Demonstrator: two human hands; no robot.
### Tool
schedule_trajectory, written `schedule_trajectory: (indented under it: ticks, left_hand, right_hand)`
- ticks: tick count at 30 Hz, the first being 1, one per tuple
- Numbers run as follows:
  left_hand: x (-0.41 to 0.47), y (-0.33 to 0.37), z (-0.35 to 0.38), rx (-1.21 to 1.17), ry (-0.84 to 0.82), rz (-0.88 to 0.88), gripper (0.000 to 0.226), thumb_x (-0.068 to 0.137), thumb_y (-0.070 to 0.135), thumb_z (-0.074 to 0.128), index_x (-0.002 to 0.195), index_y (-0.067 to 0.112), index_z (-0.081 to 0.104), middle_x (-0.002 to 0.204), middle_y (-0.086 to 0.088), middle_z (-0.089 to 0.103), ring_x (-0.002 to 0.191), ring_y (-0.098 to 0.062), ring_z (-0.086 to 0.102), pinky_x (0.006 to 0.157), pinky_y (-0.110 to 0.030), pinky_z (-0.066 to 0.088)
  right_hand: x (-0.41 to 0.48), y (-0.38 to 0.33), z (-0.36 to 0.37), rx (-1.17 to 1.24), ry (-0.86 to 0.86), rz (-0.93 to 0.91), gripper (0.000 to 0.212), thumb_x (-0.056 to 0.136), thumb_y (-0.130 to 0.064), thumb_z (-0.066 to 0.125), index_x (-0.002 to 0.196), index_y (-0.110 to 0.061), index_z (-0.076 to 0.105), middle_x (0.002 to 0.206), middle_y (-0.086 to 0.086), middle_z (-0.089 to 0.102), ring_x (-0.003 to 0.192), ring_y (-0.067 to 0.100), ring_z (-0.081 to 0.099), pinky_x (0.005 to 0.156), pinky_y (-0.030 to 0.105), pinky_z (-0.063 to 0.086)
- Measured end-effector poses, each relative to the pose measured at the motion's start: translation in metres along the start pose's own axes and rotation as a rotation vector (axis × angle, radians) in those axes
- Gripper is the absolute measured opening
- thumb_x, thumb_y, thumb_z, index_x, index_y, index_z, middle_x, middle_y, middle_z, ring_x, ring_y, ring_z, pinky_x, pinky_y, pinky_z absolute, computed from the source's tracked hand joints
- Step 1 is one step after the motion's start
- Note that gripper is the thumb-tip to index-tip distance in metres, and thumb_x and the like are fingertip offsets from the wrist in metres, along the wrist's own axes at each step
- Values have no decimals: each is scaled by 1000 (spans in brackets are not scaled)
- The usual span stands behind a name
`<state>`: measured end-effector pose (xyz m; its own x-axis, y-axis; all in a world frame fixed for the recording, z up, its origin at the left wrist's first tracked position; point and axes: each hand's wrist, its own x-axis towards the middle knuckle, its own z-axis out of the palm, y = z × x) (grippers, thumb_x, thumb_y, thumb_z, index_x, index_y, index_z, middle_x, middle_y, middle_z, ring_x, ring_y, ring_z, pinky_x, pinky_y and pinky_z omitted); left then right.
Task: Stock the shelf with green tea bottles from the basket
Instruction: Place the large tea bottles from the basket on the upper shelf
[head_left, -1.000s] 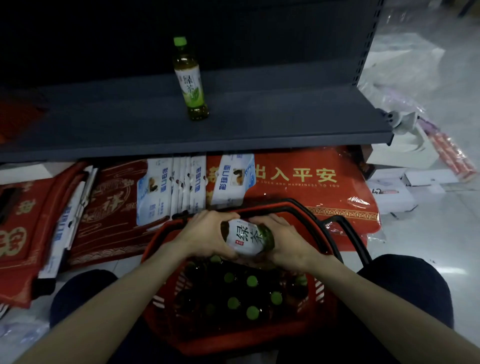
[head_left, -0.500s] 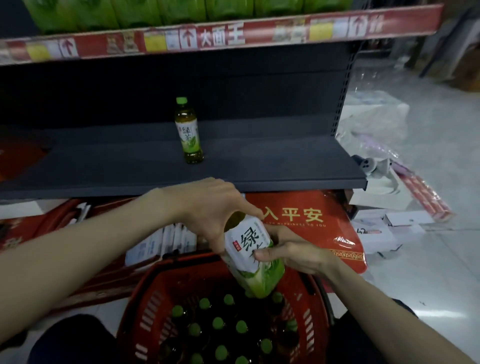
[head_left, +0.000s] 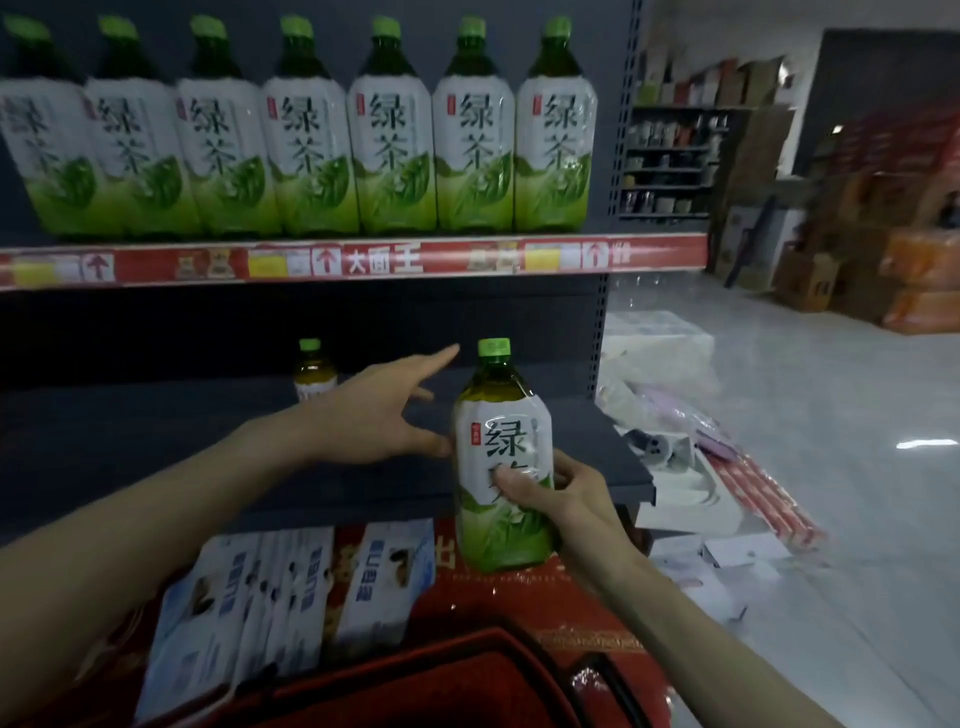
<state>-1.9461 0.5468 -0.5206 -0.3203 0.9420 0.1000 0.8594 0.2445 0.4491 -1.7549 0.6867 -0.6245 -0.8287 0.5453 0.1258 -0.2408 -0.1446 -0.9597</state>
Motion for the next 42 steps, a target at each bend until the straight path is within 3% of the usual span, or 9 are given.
schedule_trajectory:
  ticks: [6,10,14,18,22,25,28,34,42]
  left_hand:
    - [19,35,-13,-518,-60,-97,82,89,52,73,160,39,33,131,14,71,113,-8,72,92,-41,63]
    - [31,69,-8,-588,-17,83,69,94,40,70,149,57,32,129,15,71,115,-4,70,93,-43,62]
    - [56,101,-6,-704,259,284,53,102,19,63,148,42,49,135,8,69,111,-11,73,89,-38,63]
    - [85,124,-9,-689,440,361,50,105,24,62,152,37,51,136,14,69,121,-11,69,102,-47,57]
    - [111,141,-18,-587,551,407,49,107,22,57,153,38,49,136,18,68,124,-2,65,106,-42,56]
    - [127,151,-27,-467,615,451,50,108,23,55,154,40,46,144,19,61,125,3,61,103,-36,58]
    - [146,151,-33,-387,677,448,51,107,25,57,154,40,46,147,16,58,131,-6,58,104,-42,56]
    - [180,147,-41,-353,733,415,55,103,18,64,154,31,48,144,10,61,122,-16,65,101,-44,58]
    - [200,151,-38,-428,744,303,58,101,15,67,155,21,47,137,3,64,101,-11,72,88,-23,61]
  right_hand:
    - [20,-54,-8,29,129,-163,49,73,-21,90,117,-5,75,109,16,79,102,36,76,90,49,60]
    - [33,-96,-16,22,199,-290,53,69,-25,90,116,-5,74,107,14,80,100,34,77,91,51,61]
    - [44,-142,-23,16,229,-414,55,66,-23,91,115,-4,74,106,13,80,100,33,77,91,50,61]
    - [56,-181,-33,-56,243,-526,55,67,-29,87,116,-8,73,106,7,81,101,26,78,88,45,62]
    - [71,-209,-45,-174,284,-641,51,74,-24,90,119,-12,70,107,1,80,100,18,77,81,32,63]
    - [86,-221,-54,-208,333,-696,68,70,-32,92,128,-15,64,113,0,78,103,14,76,85,32,63]
    - [99,-231,-60,-232,312,-707,77,67,-36,90,134,-18,57,117,-1,75,106,11,74,88,32,62]
    - [128,-240,-72,-228,257,-643,71,83,-17,86,142,-18,48,125,6,70,107,14,74,86,32,63]
    - [154,-238,-86,-212,249,-569,62,86,-13,82,140,-14,52,119,7,75,104,18,76,87,36,64]
